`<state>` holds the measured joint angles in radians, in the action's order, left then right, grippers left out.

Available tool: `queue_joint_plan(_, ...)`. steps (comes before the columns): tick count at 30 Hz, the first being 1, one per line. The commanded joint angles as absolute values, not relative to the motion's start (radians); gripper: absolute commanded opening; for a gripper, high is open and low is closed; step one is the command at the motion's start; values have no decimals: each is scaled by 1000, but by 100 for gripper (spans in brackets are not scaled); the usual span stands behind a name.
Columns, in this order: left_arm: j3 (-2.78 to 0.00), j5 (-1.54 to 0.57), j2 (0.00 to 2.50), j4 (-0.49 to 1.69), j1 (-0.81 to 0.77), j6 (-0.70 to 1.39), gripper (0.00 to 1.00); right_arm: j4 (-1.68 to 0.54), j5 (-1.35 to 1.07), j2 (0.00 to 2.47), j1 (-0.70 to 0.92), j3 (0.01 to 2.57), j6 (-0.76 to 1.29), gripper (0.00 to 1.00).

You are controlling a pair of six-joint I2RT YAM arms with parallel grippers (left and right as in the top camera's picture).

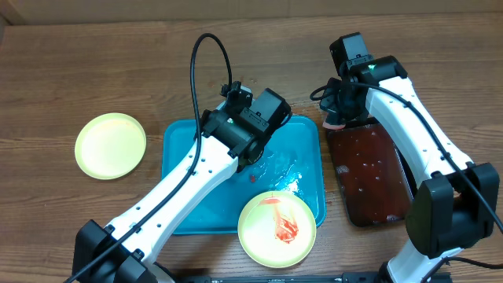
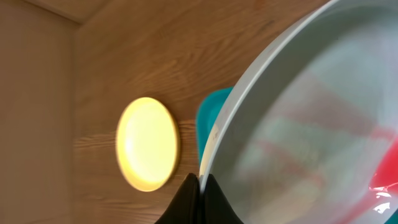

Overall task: Clean dirty plates on tray and stack at the side
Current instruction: 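Lift the white plate with the left gripper and carry it leftward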

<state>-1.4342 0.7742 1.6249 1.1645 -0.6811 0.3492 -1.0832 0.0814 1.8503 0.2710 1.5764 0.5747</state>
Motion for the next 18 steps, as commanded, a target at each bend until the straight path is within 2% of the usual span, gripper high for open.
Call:
queue_joint_plan(1, -1453, 928, 1591, 1179, -713, 390, 4, -1079, 80, 1828, 266, 1605, 567, 4)
queue_joint_plan(18, -1453, 1287, 1591, 1173, -880, 336, 4, -1079, 80, 1828, 266, 1605, 568, 4)
